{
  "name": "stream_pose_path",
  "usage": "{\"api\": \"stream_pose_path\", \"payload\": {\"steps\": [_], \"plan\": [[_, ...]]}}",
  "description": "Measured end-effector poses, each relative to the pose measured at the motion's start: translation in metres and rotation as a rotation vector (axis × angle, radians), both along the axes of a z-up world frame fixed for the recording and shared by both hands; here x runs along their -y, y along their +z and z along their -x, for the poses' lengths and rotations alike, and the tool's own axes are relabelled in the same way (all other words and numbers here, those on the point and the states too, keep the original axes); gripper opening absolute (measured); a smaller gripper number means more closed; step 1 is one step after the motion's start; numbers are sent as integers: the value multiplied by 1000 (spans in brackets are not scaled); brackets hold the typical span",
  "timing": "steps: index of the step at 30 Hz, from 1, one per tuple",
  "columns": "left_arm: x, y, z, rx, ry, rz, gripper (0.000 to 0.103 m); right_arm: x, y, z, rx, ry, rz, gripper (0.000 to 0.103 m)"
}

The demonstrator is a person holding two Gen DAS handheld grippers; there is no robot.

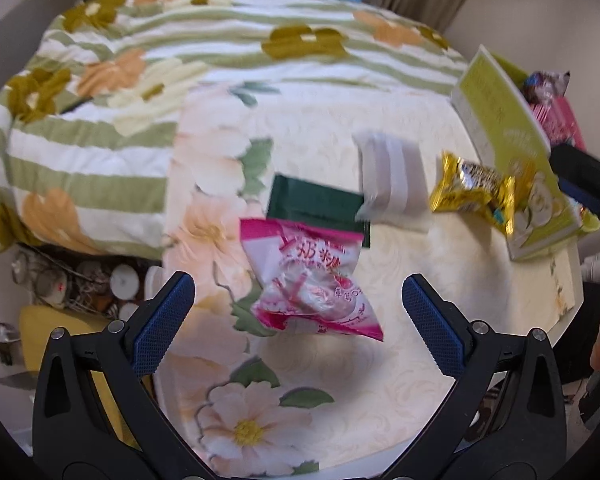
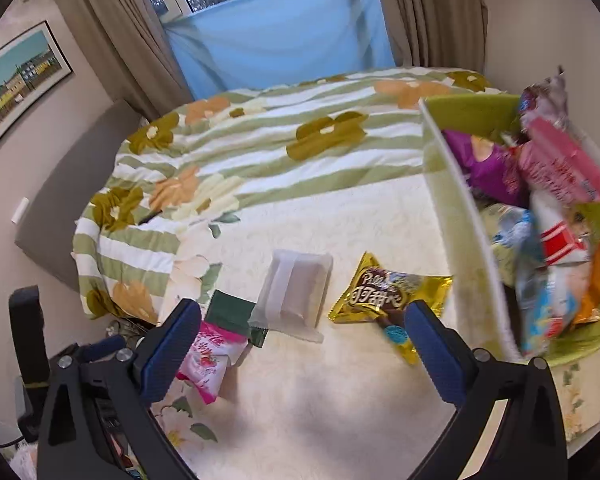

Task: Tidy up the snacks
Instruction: 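Grasp the pink-white bag with the left tool while the right tool grasps the clear plastic pack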

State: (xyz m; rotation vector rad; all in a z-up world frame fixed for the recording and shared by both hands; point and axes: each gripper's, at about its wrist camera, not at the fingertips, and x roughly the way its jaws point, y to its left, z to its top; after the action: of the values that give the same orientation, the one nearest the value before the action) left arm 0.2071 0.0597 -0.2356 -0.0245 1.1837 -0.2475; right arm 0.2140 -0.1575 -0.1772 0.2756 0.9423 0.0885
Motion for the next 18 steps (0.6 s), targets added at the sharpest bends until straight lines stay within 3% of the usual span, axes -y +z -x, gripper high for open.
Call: {"api": "stream_pose_path", "payload": {"steps": [11, 16, 18], "plan": [[25, -52, -12, -27, -43, -83, 101, -27, -63, -47, -52, 57, 34, 100], [23, -63, -20, -67, -22, -68, 79, -37, -80, -63, -77, 83, 51, 96], [24, -66, -20, -68, -24, -75, 79, -41, -86, -69, -90, 96, 60, 94]]}}
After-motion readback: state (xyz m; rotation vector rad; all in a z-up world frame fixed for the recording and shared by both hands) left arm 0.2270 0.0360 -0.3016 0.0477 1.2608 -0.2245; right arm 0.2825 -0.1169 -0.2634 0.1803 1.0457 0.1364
